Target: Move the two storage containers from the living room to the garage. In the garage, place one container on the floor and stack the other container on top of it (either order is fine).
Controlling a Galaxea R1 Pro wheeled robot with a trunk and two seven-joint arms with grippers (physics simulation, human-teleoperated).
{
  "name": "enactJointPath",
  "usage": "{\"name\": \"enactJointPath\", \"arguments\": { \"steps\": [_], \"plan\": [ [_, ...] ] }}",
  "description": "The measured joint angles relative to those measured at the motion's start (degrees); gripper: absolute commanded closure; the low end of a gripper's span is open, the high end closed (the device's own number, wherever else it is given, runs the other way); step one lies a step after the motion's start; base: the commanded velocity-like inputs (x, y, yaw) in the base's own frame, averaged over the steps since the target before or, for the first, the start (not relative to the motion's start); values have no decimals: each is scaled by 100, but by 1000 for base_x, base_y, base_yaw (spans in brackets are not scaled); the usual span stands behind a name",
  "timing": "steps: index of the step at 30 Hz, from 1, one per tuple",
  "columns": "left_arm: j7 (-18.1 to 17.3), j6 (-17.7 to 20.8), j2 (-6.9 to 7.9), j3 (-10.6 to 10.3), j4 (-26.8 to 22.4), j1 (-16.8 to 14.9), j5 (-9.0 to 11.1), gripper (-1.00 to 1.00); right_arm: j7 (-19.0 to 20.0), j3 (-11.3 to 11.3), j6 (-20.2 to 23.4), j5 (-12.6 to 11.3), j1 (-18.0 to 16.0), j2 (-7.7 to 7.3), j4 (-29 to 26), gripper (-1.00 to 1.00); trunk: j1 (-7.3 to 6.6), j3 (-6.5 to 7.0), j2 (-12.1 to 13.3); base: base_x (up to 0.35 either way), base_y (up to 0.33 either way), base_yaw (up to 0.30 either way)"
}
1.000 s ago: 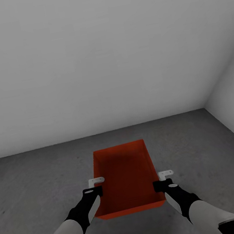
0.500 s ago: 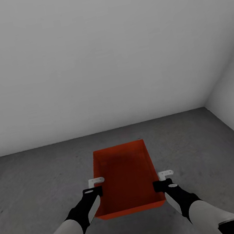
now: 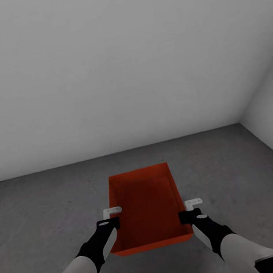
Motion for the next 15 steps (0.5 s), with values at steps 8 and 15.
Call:
{"name": "enactJointPath", "arguments": {
  "steps": [8,15],
  "plan": [
    [-4,0,0,0,-3,0,-1,100,-2,0,-2,0,0,-1,0,100,176,-144,-321,0,0,0],
    [-5,0,0,0,-4,0,-1,100,-2,1,-2,0,0,-2,0,100,330,-269,-602,0,0,0]
  ]
}}
